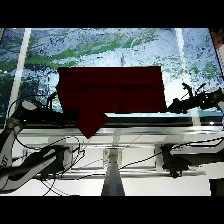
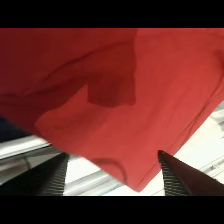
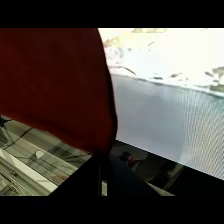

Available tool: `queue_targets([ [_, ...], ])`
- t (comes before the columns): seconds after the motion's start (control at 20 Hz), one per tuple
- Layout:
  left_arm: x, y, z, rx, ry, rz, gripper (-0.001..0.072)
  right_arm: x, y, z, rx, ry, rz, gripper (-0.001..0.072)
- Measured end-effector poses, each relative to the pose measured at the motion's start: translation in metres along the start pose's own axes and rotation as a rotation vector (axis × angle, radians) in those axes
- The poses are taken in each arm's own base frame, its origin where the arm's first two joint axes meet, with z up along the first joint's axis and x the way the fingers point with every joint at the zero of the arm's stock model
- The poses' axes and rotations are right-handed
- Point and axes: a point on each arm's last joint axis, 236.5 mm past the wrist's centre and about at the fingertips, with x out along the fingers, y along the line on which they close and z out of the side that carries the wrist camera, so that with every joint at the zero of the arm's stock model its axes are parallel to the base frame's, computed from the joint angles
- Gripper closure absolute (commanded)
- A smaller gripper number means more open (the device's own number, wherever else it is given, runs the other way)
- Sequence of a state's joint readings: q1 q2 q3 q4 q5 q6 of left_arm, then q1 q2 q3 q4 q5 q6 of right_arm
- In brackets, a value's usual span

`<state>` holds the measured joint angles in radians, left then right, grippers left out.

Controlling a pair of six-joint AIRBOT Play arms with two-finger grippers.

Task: Fold the clothes and pants, and hang the long-sleeved shirts on hangers.

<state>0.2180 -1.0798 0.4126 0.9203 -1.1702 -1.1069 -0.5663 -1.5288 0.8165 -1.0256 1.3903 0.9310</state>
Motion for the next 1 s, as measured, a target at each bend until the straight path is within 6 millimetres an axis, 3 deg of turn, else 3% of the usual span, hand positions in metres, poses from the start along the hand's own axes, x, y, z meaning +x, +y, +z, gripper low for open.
queue_targets([
  [0.15, 0.006, -0.001, 0.0, 0.011, 0.013, -0.012, 0.0427, 0.0, 0.0, 0.001, -0.001, -0.003, 0.0, 0.0696],
  [0.25, 0.009, -0.003, 0.001, 0.037, 0.016, -0.026, 0.0441, 0.0, 0.0, 0.001, -0.001, -0.003, 0.0, 0.0697],
  [0.3, 0.009, -0.005, 0.002, 0.054, 0.016, -0.032, 0.0481, 0.0, 0.0, 0.001, -0.003, -0.003, 0.0, 0.0697],
  [0.35, 0.009, -0.007, 0.003, 0.071, 0.015, -0.039, 0.0526, 0.0, 0.0, 0.001, -0.004, -0.004, 0.0, 0.0697],
  [0.45, 0.005, -0.012, 0.006, 0.124, 0.016, -0.055, 0.0682, -0.001, 0.0, 0.002, -0.007, -0.007, 0.0, 0.0697],
  [0.7, -0.019, -0.033, 0.026, 0.318, -0.003, -0.086, 0.0683, -0.006, 0.014, 0.016, -0.025, -0.073, 0.044, 0.0697],
  [1.0, -0.073, -0.052, 0.091, 0.481, -0.187, -0.036, 0.0686, -0.032, 0.076, 0.06, -0.128, -0.305, 0.192, 0.0698],
])
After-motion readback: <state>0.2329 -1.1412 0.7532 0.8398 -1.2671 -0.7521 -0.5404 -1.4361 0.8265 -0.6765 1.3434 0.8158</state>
